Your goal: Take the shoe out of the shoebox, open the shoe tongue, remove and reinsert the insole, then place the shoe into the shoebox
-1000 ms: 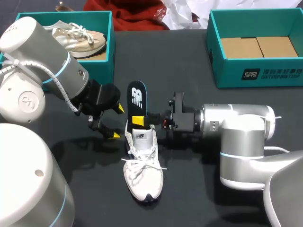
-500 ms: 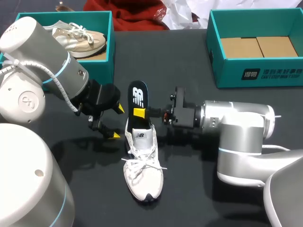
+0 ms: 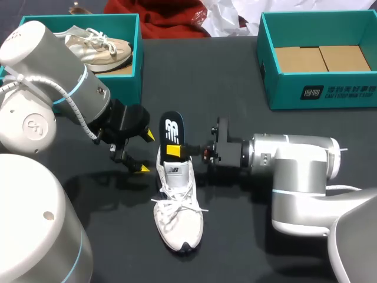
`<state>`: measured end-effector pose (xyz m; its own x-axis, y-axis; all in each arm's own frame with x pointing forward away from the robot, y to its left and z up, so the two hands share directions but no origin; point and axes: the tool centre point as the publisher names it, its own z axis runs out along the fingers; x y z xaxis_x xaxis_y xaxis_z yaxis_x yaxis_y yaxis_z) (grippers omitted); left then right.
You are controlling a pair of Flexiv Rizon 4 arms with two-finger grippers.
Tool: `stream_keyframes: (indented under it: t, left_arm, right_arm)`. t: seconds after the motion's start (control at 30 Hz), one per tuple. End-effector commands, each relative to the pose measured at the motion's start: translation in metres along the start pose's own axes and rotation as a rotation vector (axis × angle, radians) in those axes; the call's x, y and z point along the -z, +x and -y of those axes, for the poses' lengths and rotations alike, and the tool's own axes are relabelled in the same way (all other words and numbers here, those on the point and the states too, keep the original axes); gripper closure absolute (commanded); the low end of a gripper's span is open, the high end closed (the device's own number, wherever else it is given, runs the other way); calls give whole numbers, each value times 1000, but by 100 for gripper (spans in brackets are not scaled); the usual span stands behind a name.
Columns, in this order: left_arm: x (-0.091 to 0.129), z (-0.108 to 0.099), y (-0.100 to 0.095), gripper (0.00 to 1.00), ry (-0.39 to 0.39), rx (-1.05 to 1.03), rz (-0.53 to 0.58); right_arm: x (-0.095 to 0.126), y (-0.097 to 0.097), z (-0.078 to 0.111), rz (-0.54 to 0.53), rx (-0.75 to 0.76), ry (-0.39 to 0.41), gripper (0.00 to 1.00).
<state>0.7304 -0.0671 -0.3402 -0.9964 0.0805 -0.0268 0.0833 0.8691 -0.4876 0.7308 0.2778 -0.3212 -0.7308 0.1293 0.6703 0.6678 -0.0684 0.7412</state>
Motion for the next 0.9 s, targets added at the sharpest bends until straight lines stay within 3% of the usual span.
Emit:
stream_keyframes:
  t: [0.03, 0.2, 0.4, 0.43, 0.53, 0.9]
  left_arm:
    - [-2, 0, 0, 0, -1, 0, 1]
    - [-2, 0, 0, 0, -1, 0, 1]
    - [-2, 0, 0, 0, -1, 0, 1]
    - [-2, 0, 0, 0, -1, 0, 1]
    - [-2, 0, 0, 0, -1, 0, 1]
    - [-2, 0, 0, 0, -1, 0, 1]
  right_arm:
    - [1, 6, 13, 9, -7, 11, 100]
    - [2, 9, 22, 14, -18, 13, 100]
    - [1, 12, 19, 10, -3, 19, 100]
    - [1, 12, 18, 10, 2, 18, 87]
    - [1, 14, 10, 10, 26, 22, 73]
    - [-3, 17, -12, 8, 95, 49, 75]
